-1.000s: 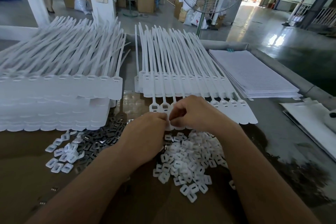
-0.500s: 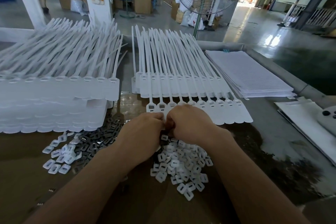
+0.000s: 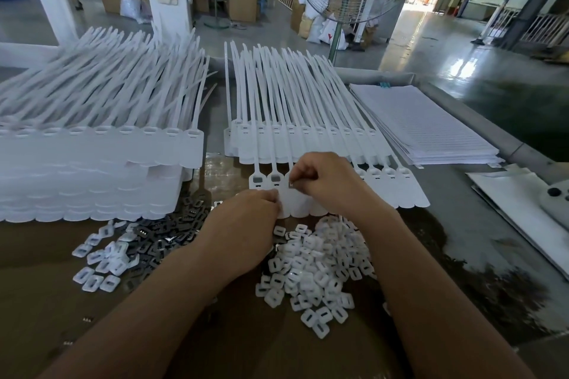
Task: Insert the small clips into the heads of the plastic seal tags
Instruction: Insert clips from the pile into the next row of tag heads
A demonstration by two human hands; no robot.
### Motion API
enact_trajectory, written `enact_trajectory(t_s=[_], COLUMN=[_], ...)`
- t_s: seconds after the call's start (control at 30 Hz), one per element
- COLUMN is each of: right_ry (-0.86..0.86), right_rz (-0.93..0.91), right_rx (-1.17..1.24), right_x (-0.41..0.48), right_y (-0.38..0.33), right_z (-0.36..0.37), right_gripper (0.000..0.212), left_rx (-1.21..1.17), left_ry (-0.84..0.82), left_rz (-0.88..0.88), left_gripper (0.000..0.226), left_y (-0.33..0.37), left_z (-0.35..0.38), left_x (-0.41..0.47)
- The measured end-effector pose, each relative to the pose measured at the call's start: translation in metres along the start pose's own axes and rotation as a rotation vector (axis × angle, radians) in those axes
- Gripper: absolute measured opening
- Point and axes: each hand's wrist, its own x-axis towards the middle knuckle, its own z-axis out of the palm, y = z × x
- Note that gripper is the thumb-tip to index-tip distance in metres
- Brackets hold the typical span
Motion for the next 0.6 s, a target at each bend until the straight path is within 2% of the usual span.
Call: enact_trajectory(t_s=[0.13, 0.33, 0.6], right_ry=[0.108, 0.136, 0.178], right_rz=[0.048, 0.074, 0.038], right_rx=[0.004, -0.048, -0.198], right_x=[0.017, 0.021, 0.015], right_y=[0.011, 0.016, 0.013], right_z=[0.006, 0.016, 0.015], right_gripper=[0.015, 0.009, 0.019], left_rx=[0.029, 0.038, 0.034], left_ry=[-0.006, -0.009, -0.027], left_rz=[-0.013, -0.040, -0.052], left_gripper=[0.033, 0.037, 0.040], left_y=[0.001, 0.005, 0.009], left_z=[0.000, -0.002, -0.007], left_x=[-0.001, -0.002, -0.004])
